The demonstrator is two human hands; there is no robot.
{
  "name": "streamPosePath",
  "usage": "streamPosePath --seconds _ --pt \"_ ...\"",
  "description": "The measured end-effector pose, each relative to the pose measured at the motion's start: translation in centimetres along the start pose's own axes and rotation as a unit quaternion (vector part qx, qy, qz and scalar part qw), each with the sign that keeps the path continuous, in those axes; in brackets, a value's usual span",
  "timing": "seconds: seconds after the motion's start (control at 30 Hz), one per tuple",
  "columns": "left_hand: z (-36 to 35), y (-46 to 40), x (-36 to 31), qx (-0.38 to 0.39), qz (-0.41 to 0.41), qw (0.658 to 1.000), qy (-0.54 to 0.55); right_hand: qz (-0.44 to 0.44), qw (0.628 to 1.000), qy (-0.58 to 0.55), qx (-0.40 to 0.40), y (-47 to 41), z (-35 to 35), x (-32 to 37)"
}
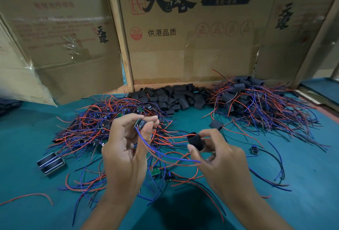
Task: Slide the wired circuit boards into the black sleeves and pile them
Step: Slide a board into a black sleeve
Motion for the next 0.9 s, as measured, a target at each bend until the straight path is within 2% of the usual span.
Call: streamPosePath --seconds 0.2,0.33,0.43,0.57,0.7,0.8,0.9 --pt "-0.1 0.0 -0.1 -0.006 0.025 1.0 0.009 0.054 0.996 0.078 0.001 -0.4 0.7 -0.2" --pt "-0.4 0.0 -0.2 -0.009 0.042 0.999 0.024 0.105 0.989 0.099 0.034 -0.3 0.7 -0.5" --pt "-1.1 0.3 0.1 -0.022 0.116 0.992 0.055 0.111 0.985 0.122 0.056 -0.3 0.4 -0.4" --pt "-2.0 1.0 0.7 0.012 0.206 0.974 0.093 0.14 0.975 0.155 0.077 -0.2 -0.1 -0.5" --pt "-2.8 1.4 1.2 0.029 0.303 0.939 0.158 0.145 0.968 0.174 0.104 -0.1 -0.5 -0.6" --pt "-3.3 1.6 1.9 0.016 0.37 0.91 0.186 0.118 0.954 0.248 0.123 -0.1 -0.6 -0.3" --pt "-3.4 1.9 2.4 0.034 0.402 0.898 0.176 0.087 0.941 0.288 0.157 -0.2 -0.6 -0.1"
Point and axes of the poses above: each hand's wrist, its own y-axis away from the middle knuckle, its own z-axis out of the back of the hand, x = y × z, the point moved 1 cm from there along -y, towards the middle knuckle, and after that the axes turned 9 degrees about z, right-handed, at the moved point
